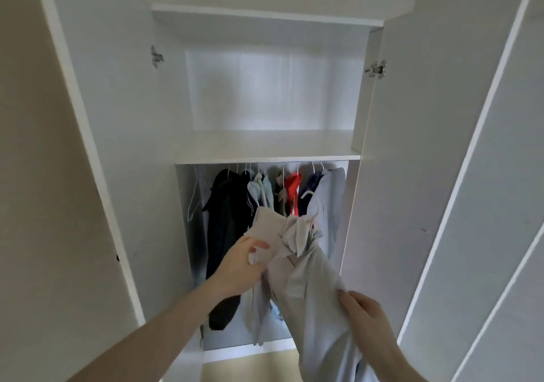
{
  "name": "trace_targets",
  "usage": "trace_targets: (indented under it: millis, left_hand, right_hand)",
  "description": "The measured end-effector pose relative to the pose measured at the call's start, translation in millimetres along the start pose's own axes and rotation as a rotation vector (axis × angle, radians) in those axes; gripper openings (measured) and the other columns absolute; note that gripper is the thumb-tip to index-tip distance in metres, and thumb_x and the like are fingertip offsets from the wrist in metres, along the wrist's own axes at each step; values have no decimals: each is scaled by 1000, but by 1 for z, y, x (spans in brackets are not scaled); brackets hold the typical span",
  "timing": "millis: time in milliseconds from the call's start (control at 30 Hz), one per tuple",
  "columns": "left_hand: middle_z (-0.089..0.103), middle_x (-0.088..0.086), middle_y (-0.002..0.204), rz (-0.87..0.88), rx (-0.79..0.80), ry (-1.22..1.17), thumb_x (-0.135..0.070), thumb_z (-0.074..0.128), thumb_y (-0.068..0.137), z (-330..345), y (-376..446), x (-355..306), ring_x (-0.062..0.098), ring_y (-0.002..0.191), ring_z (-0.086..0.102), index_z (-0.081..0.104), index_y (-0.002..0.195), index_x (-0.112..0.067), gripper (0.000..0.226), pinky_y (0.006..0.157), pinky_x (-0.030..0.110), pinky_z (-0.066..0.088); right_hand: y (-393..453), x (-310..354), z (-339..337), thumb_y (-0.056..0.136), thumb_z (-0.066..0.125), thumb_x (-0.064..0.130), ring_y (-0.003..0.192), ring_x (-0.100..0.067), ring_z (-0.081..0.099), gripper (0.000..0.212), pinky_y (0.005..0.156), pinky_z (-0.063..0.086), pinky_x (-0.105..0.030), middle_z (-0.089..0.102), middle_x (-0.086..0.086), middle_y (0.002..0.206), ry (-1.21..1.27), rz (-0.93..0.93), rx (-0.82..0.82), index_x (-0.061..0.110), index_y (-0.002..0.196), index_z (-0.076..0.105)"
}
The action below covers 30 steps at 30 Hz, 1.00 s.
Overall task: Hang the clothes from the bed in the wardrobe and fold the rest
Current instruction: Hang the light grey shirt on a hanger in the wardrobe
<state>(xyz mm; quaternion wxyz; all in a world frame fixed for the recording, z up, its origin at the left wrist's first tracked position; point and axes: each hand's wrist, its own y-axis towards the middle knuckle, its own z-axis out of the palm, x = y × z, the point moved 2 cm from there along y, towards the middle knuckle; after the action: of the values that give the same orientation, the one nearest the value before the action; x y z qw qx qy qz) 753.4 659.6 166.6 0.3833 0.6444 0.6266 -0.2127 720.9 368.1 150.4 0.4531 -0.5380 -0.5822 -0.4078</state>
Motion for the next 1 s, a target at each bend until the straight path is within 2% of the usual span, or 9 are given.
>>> trace_targets:
  millis: [100, 233, 300, 367, 467, 633, 767, 900, 1000]
  left_hand:
    - [50, -22, 124, -33, -45, 21, -16, 68, 92, -17, 13, 21, -2, 114, 53, 61, 118, -39, 35, 101, 20, 46]
    - [53, -13, 126, -139, -146, 45, -9, 68, 90, -48, 36, 52, 8, 117, 54, 60, 116, -38, 40, 101, 24, 46]
    - [57, -8, 122, -168, -214, 84, -3, 68, 85, -65, 45, 66, 9, 112, 58, 60, 109, -41, 46, 93, 13, 45]
    - [57, -15, 114, -195, -279, 95, -4, 68, 81, -77, 50, 77, -1, 102, 58, 60, 106, -46, 50, 80, 3, 43]
    - [52, -19, 105, -247, -330, 84, -10, 68, 83, -90, 60, 93, -7, 90, 56, 61, 118, -39, 47, 70, 10, 47]
    - [52, -20, 117, -259, -305, 100, -15, 70, 89, -112, 102, 110, 12, 103, 56, 54, 136, -21, 49, 83, 17, 49]
    - [63, -4, 122, -189, -202, 200, -29, 69, 90, -121, 132, 114, 21, 109, 64, 64, 127, -17, 40, 93, 34, 52]
    - [63, 5, 124, -249, -173, 302, -28, 67, 95, -123, 148, 134, 24, 110, 63, 68, 125, -20, 31, 95, 35, 52]
    - [60, 8, 134, -326, -180, 279, -15, 64, 95, -127, 149, 154, 25, 122, 59, 65, 131, -15, 37, 106, 36, 49]
  right_hand:
    - [35, 1, 37, 104, 56, 29, 69, -16, 44, 37, 70, 29, -34, 47, -7, 70, 54, 44, 94, 12, 71, 54]
    - [89, 2, 80, 104, 57, 27, 73, -17, 47, 42, 71, 33, -32, 48, -19, 73, 93, 63, 209, -12, 86, 57]
    - [109, 4, 101, 103, 57, 24, 72, -19, 44, 42, 70, 32, -32, 46, -12, 72, 117, 57, 246, -13, 84, 56]
    - [124, 9, 119, 103, 57, 21, 66, -17, 36, 41, 62, 28, -30, 38, -6, 68, 106, 48, 261, -1, 70, 49]
    - [136, 15, 151, 101, 57, 19, 55, -14, 23, 50, 54, 18, -28, 24, 3, 59, 113, 34, 286, 22, 60, 30]
    - [155, 23, 195, 102, 55, 21, 55, -14, 23, 42, 51, 20, -23, 25, -3, 63, 171, 51, 310, 21, 64, 37]
    - [165, 33, 227, 103, 53, 19, 57, -17, 26, 36, 50, 23, -23, 27, -4, 63, 219, 57, 267, 11, 72, 38]
    - [163, 27, 244, 105, 51, 21, 71, -23, 41, 35, 68, 34, -34, 44, -10, 74, 270, 122, 207, 1, 76, 47]
    - [168, 19, 249, 106, 50, 22, 73, -25, 40, 37, 69, 33, -37, 45, -11, 76, 231, 134, 179, -3, 79, 53]
